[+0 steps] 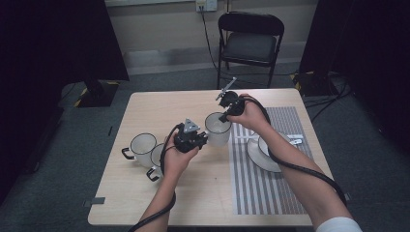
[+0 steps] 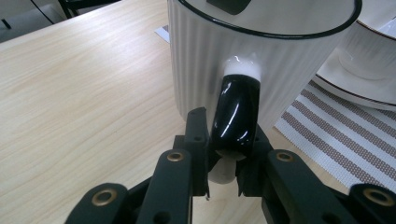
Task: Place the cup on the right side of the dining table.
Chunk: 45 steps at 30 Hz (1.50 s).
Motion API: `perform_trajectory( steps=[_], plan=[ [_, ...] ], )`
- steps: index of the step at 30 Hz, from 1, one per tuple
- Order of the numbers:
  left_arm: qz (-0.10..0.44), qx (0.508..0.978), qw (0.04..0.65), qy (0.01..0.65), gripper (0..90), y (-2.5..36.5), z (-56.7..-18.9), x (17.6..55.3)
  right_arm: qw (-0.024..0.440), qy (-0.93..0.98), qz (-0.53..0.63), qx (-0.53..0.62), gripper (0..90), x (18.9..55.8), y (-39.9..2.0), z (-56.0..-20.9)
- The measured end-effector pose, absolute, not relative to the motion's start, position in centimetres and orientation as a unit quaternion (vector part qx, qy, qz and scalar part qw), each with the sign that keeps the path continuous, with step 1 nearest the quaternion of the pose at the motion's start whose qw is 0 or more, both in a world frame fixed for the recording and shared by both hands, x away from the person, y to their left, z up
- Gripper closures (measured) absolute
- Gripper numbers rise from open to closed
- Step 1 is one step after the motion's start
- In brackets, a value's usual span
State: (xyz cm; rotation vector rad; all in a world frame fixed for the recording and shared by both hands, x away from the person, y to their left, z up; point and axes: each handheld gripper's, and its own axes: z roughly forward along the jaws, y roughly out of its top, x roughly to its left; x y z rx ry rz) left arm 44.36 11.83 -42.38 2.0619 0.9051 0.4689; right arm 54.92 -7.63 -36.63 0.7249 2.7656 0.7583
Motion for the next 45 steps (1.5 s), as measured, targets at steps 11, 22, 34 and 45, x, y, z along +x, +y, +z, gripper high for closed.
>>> perform_trajectory(
  steps=[11, 22, 34, 45],
  plan=[
    [0.187, 0.817, 0.405, 0.365, 78.0, 11.1, -42.1, 45.1, 0.093, 0.933, 0.248, 0.244, 82.1, 55.8, -8.3, -36.3],
    [0.185, 0.815, 0.405, 0.370, 78.0, 10.6, -42.5, 46.0, 0.089, 0.934, 0.245, 0.245, 82.2, 56.8, -8.6, -36.7],
    [0.181, 0.818, 0.404, 0.368, 78.0, 9.8, -42.9, 47.1, 0.088, 0.934, 0.239, 0.252, 82.2, 57.8, -9.5, -37.1],
    [0.181, 0.820, 0.400, 0.369, 78.0, 9.2, -43.2, 48.2, 0.092, 0.932, 0.234, 0.261, 82.2, 58.5, -9.9, -37.3]
  ],
)
